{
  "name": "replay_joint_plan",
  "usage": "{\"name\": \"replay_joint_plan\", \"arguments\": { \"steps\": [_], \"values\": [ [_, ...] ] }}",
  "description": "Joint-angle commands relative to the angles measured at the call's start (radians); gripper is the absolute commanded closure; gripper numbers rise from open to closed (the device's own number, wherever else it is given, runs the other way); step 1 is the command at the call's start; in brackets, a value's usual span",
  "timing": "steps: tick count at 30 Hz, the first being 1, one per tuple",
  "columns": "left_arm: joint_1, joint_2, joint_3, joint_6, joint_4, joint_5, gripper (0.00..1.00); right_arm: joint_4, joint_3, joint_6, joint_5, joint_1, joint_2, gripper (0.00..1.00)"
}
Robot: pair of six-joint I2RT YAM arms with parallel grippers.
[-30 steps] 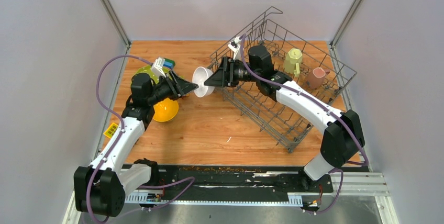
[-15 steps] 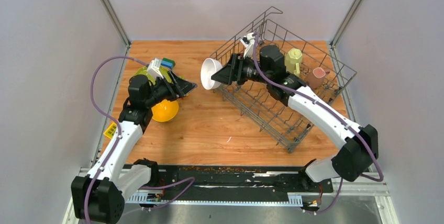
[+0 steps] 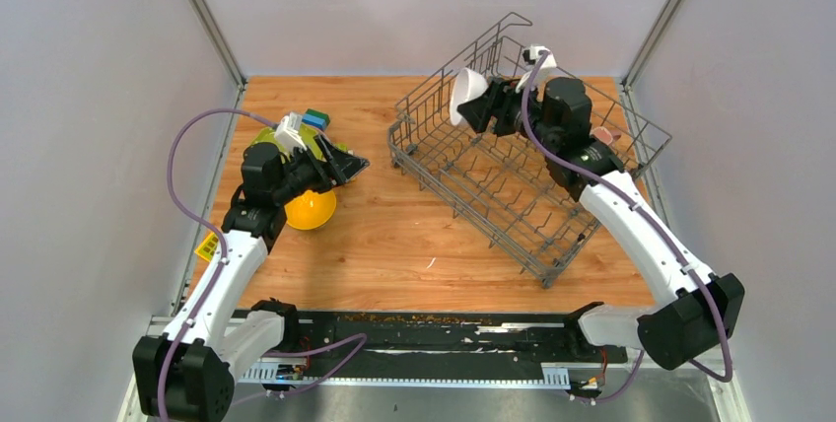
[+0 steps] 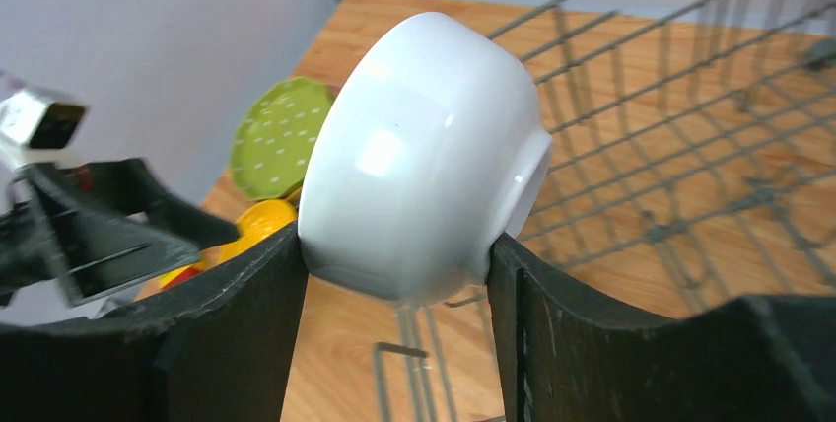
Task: Load the mixed dishes into the dish rack
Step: Pick up the bowl from the center of the board, then turn the bowl upside down on the dish rack.
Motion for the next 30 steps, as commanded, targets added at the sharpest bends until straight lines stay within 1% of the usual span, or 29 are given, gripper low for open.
{"name": "replay_joint_plan", "arguments": {
  "steps": [1, 6, 11, 15, 19, 22, 27, 30],
  "values": [
    [-0.001, -0.013, 0.036, 0.034, -0.006, -0.006, 0.16, 0.017, 0.009, -0.131, 0.07, -0.079, -0.02, 0.77],
    [-0.002, -0.012, 0.035, 0.042, -0.018, -0.007, 0.16, 0.009, 0.036, -0.26, 0.067, -0.12, 0.029, 0.77],
    [-0.001, -0.016, 0.039, 0.059, -0.042, -0.018, 0.16, -0.007, 0.089, -0.443, 0.074, -0.126, 0.094, 0.74],
    [-0.001, -0.019, 0.041, 0.066, -0.05, -0.018, 0.16, -0.018, 0.133, -0.562, 0.118, -0.126, 0.157, 0.74],
    [-0.002, -0.027, 0.049, 0.081, -0.071, -0.016, 0.17, -0.045, 0.169, -0.749, 0.177, -0.127, 0.232, 0.74],
    [-0.001, -0.036, 0.045, 0.087, -0.076, -0.014, 0.17, -0.077, 0.211, -0.903, 0.191, -0.127, 0.302, 0.75],
    [-0.001, -0.046, 0.039, 0.078, -0.073, -0.015, 0.17, -0.079, 0.277, -1.002, 0.271, -0.135, 0.408, 0.79],
    [-0.002, -0.055, 0.032, 0.076, -0.072, -0.019, 0.17, -0.084, 0.308, -1.064, 0.272, -0.145, 0.459, 0.8]
  ]
}}
